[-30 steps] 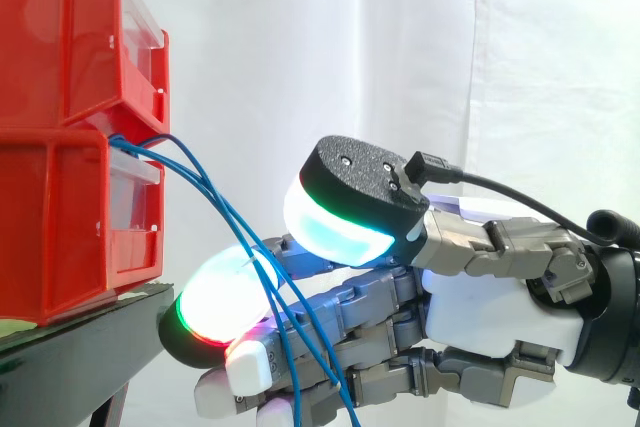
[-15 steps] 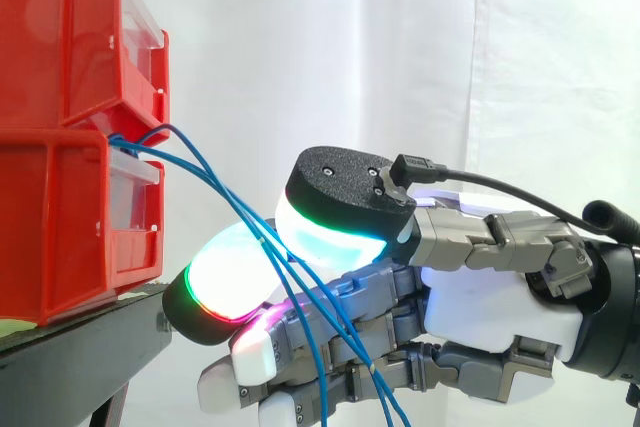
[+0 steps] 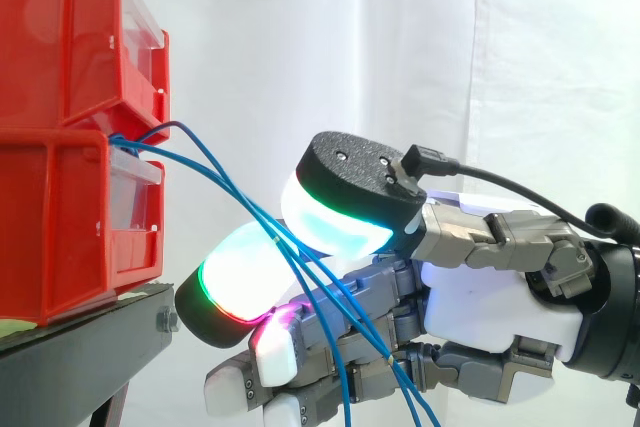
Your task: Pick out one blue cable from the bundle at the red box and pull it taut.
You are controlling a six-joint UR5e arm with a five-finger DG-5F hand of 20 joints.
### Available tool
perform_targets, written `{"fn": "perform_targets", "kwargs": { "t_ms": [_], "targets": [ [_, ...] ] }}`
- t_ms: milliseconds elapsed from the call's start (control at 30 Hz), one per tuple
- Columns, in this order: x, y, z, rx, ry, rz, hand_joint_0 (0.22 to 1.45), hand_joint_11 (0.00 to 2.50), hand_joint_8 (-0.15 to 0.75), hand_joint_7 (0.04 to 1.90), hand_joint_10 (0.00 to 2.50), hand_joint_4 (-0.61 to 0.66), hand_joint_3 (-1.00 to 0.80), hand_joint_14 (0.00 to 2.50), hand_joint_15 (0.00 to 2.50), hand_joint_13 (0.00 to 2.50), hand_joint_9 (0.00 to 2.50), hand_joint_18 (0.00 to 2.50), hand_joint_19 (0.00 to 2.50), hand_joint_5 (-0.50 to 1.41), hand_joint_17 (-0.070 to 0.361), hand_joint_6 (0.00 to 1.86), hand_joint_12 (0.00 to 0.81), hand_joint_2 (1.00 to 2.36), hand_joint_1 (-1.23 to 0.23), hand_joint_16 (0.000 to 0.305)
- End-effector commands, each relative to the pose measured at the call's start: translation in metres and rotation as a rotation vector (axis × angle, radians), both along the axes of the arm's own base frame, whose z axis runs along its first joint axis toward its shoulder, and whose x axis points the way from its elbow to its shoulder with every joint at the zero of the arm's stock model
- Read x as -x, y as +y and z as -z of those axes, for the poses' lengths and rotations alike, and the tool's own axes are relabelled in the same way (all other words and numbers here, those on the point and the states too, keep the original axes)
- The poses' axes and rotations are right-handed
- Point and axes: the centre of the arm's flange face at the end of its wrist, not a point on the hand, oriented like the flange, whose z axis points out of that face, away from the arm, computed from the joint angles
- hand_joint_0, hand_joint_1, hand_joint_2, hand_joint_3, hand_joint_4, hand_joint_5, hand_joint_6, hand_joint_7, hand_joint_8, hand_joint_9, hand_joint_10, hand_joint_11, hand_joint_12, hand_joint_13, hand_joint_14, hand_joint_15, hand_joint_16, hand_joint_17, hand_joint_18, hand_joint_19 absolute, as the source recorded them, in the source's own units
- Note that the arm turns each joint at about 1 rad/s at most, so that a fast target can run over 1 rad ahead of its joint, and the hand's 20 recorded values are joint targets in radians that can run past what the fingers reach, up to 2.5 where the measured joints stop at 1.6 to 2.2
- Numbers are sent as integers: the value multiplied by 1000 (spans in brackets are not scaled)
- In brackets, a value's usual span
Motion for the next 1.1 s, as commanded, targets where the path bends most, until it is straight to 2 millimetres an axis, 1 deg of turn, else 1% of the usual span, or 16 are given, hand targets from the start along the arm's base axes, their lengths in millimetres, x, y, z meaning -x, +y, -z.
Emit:
{"fn": "perform_targets", "kwargs": {
  "t_ms": [0, 133, 200, 333, 367, 500, 667, 833, 967, 1067],
  "targets": [
    [0, 0, 0, 0, 0, 0, 589, 595, 328, 821, 20, 193, -465, 15, 362, 695, 949, 587, 628, -161, 133, 906, 422, 1004, -642, 59],
    [0, 0, 1, 0, 1, 0, 590, 602, 324, 846, 19, 183, -500, 14, 368, 719, 979, 621, 633, -147, 132, 906, 424, 1000, -667, 59],
    [0, 0, 0, 0, 0, 0, 626, 622, 321, 869, 21, 163, -488, 15, 378, 746, 1013, 665, 639, -136, 130, 909, 418, 1001, -706, 58],
    [0, 0, 0, 0, 0, 0, 643, 641, 318, 908, 22, 128, -374, 15, 394, 776, 1047, 689, 645, -125, 128, 915, 418, 1010, -733, 57],
    [0, 0, 0, 0, 0, 0, 639, 642, 319, 942, 22, 121, -310, 17, 402, 790, 1057, 704, 651, -116, 127, 916, 422, 1014, -756, 57],
    [0, 0, 1, -6, 1, 0, 623, 637, 315, 994, 20, 125, -224, 16, 418, 804, 1099, 718, 669, -101, 128, 913, 423, 1018, -772, 57],
    [0, 0, -1, -14, -3, -2, 620, 643, 318, 1015, 23, 125, -202, 16, 427, 810, 1118, 724, 677, -97, 128, 912, 423, 1019, -772, 57],
    [1, -1, 2, -53, 9, -10, 621, 643, 322, 1019, 24, 129, -205, 16, 432, 814, 1118, 727, 686, -95, 128, 911, 426, 1019, -771, 57],
    [-1, -3, -3, -113, 25, -20, 622, 649, 322, 1023, 23, 129, -208, 16, 427, 813, 1122, 728, 678, -95, 129, 910, 428, 1019, -770, 57],
    [-2, -5, -7, -135, 70, -23, 622, 652, 320, 1036, 21, 136, -208, 17, 432, 814, 1125, 729, 677, -95, 129, 909, 427, 1020, -770, 57]
  ]
}}
